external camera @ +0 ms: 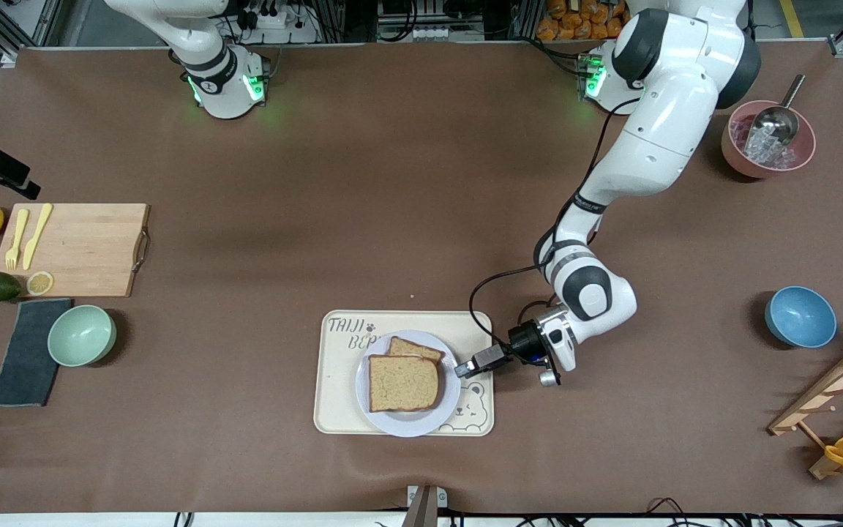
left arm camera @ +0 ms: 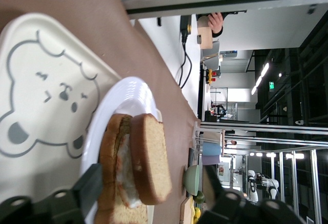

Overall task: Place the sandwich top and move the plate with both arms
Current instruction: 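Slide the plate onto the white bear tray with the left gripper, then open the left gripper and release the plate rim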

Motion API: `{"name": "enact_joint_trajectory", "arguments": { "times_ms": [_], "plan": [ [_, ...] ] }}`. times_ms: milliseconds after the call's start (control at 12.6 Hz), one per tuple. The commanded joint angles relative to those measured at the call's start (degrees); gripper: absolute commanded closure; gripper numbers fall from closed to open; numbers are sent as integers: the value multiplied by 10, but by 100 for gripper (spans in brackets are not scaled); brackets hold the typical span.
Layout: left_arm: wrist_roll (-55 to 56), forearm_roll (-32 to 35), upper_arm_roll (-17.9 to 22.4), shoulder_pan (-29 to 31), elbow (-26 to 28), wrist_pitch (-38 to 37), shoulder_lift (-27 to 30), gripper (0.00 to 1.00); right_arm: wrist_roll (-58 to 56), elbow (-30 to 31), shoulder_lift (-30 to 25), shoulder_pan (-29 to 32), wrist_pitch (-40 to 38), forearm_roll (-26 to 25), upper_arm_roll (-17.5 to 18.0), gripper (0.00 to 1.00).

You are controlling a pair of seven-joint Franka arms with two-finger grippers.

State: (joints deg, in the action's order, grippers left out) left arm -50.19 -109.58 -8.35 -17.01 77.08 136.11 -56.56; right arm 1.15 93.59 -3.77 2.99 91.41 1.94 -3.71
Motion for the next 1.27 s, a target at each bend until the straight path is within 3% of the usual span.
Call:
{"name": "enact_joint_trajectory", "arguments": {
  "times_ms": [0,238,556,874,1192],
  "plan": [
    [-6,-20,2,-1,51,5,48,0,4,-10,3,-16,-4,-9,-4,0],
    [-5,-18,2,-1,85,19,86,0,3,-10,3,-18,-2,-10,-5,0],
    [1,1,3,-7,121,133,145,0,4,-9,2,-59,6,-13,-41,0],
    [30,194,7,15,134,175,155,0,4,-10,3,-58,7,-14,-45,0],
    [115,470,7,65,172,168,188,0,5,-10,5,-63,12,-15,-45,0]
  ]
}}
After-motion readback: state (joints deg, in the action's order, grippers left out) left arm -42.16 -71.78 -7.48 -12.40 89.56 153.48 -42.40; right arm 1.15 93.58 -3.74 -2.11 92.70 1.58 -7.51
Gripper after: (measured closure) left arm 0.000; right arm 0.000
